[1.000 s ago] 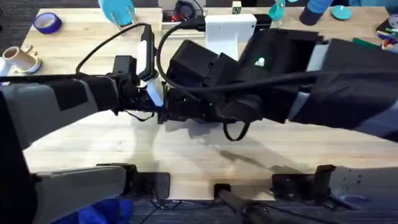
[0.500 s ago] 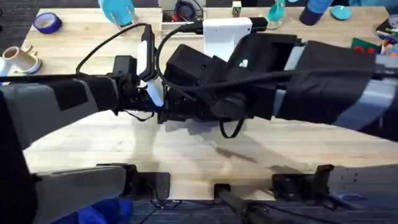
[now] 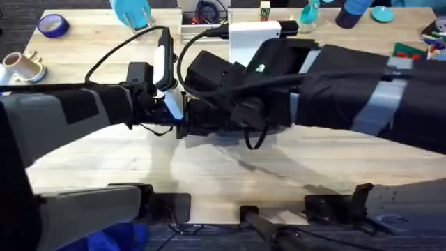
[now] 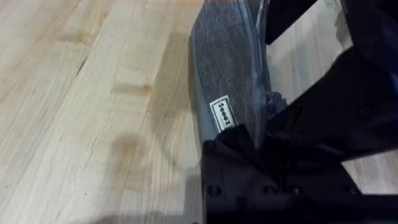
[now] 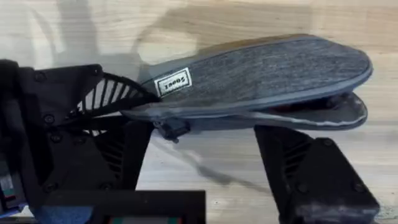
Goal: Unzip the bag, pick up the pens from the table one at a time and place them inside, then zip the bag closed.
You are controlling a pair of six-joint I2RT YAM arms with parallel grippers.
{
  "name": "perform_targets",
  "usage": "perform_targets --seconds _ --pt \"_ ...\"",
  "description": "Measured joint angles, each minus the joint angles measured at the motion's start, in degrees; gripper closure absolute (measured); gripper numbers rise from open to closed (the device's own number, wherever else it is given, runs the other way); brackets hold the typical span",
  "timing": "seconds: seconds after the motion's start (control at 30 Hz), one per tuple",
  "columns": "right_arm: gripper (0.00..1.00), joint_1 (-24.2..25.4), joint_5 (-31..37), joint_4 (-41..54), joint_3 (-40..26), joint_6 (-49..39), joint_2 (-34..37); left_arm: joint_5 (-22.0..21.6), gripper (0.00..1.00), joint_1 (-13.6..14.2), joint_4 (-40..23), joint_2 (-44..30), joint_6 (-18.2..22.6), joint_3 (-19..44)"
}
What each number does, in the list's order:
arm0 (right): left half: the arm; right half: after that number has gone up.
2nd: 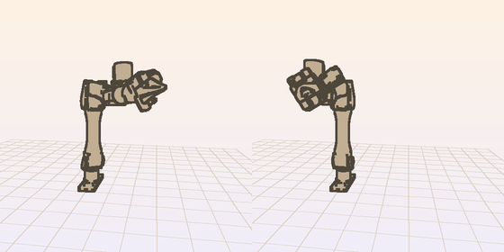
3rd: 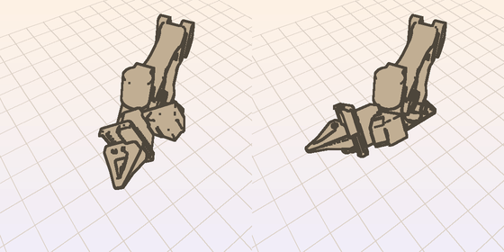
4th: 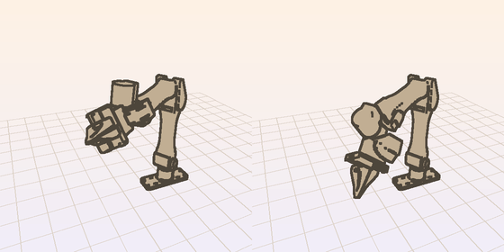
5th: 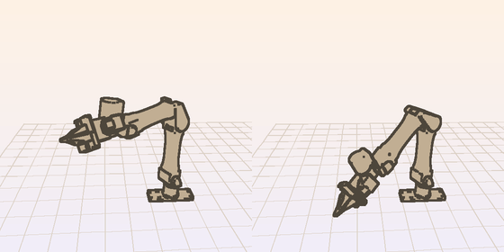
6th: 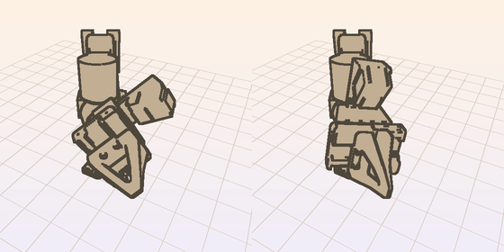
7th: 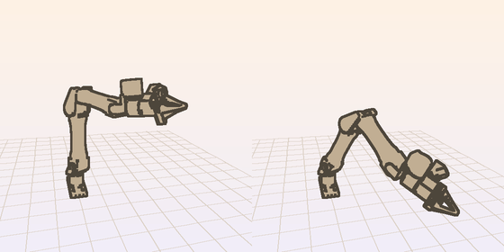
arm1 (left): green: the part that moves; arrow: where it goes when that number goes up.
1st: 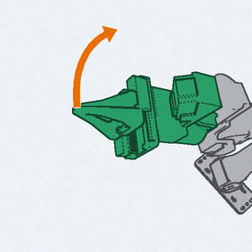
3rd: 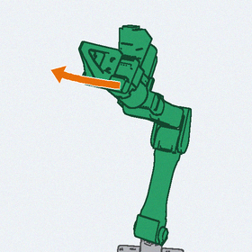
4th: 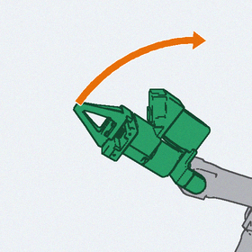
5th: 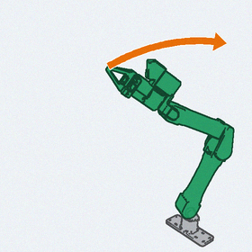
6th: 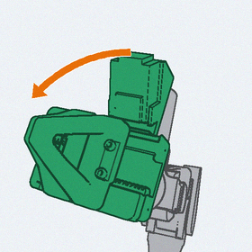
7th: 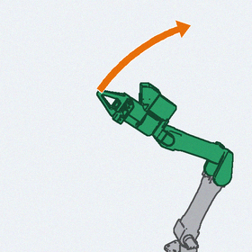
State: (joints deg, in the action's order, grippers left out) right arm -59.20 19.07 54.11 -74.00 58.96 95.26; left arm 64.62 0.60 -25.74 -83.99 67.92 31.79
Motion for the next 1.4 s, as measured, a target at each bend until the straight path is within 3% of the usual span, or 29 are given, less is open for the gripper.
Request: perform_targets --seconds 0.27,0.3,0.47,0.5,0.53,1.03,1.23,1.4 --pt "0.034 0.00 -0.02 0.02 0.00 -0.02 0.00 0.02 0.957 0.00 0.01 0.00 -0.02 0.00" --pt "0.104 0.00 -0.03 0.06 0.00 -0.04 0.00 0.04 0.958 0.00 0.00 0.00 -0.04 0.00" --pt "0.816 -0.02 -0.32 -0.25 0.00 0.00 0.00 0.04 0.958 0.00 0.02 0.00 -0.04 0.00" --pt "0.929 -0.05 -0.58 -0.48 0.00 0.11 0.00 0.04 0.958 0.00 0.02 0.00 -0.04 0.00" --pt "0.957 -0.15 -0.73 -0.53 0.00 0.19 0.01 0.04 0.958 0.00 0.02 0.00 -0.04 0.00" --pt "0.971 -0.16 -3.06 -1.57 0.00 -2.38 0.00 0.07 0.958 0.00 0.02 0.00 -0.04 0.00" --pt "0.971 1.63 -11.39 -3.50 0.00 -9.81 0.00 0.07 0.958 0.00 0.00 0.00 -0.04 0.00" --pt "0.971 5.98 -21.05 -3.45 0.00 -16.00 0.00 0.07 0.958 0.00 0.00 0.00 -0.04 0.00"
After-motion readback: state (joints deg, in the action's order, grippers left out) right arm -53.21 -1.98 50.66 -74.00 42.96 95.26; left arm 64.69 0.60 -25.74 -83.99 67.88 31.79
